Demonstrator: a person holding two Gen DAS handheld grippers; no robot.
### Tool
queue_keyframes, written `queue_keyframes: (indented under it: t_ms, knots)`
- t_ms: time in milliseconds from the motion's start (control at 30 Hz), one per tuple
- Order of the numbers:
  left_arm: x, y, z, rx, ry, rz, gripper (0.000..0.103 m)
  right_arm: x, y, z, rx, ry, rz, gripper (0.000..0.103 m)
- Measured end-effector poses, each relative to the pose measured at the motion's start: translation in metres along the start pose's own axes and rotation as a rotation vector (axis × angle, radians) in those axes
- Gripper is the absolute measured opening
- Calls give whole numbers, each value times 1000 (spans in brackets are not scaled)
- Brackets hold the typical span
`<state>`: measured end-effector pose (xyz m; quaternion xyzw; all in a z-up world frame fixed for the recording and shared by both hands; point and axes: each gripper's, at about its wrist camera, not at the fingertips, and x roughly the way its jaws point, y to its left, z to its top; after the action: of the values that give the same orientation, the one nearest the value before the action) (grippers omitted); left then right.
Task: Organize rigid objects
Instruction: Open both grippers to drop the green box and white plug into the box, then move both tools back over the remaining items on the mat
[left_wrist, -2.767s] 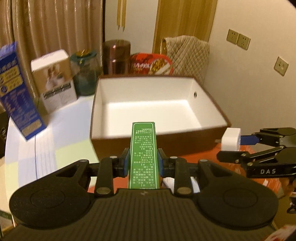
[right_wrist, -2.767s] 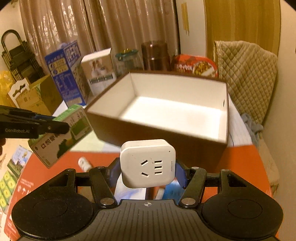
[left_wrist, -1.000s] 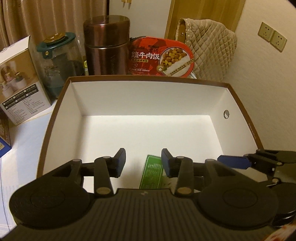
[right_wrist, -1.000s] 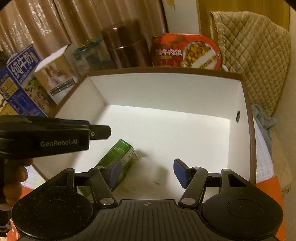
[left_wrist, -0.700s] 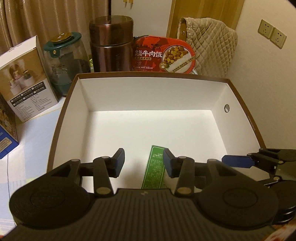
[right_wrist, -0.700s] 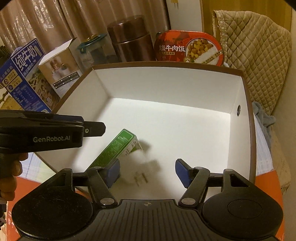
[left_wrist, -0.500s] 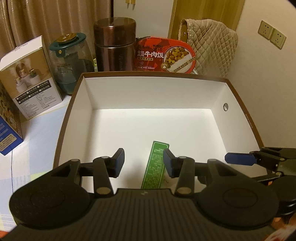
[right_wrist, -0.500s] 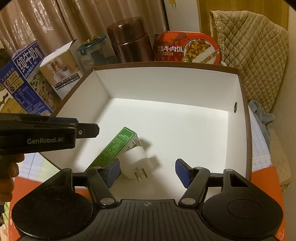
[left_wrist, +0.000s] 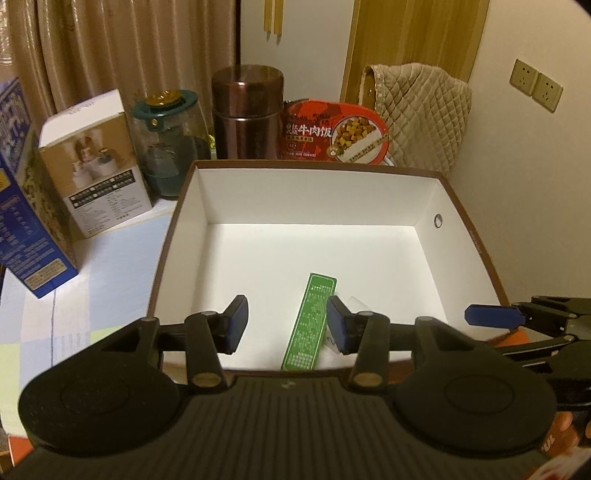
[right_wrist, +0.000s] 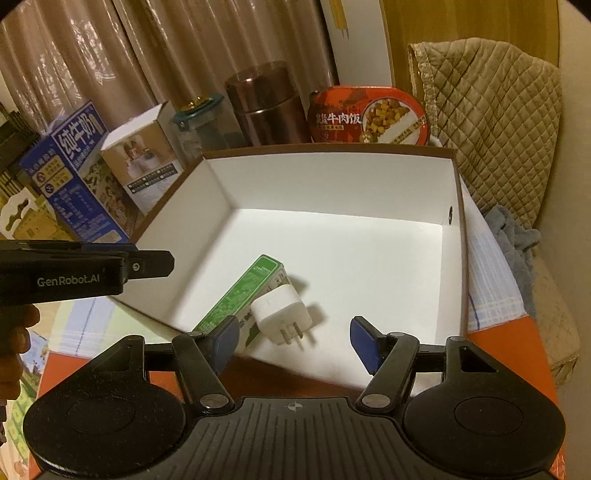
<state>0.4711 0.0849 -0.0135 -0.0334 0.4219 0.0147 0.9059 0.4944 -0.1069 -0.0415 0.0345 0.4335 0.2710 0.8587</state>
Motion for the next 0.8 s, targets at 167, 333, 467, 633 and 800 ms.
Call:
queue_keyframes:
  t_ms: [167,333,467,633,800]
  knots:
    - [-30,1,-13,-12,-25,7,43,-27,6,-13,-18,-27,30,64]
    - [-61,3,-36,-17,-44,16,44,-52,12,-28,-28,-48,61,64]
    - [-82,5,-56,-19,-44,17,44,-69,16,-42,-26,-50,71,64]
    - [-106,9,-80,-18,-46,1,45,-93,24,-63,-20,-62,75,64]
    - [-127,14,-101,-13,-46,-33,46,-114,35,-84,-12,-84,51,64]
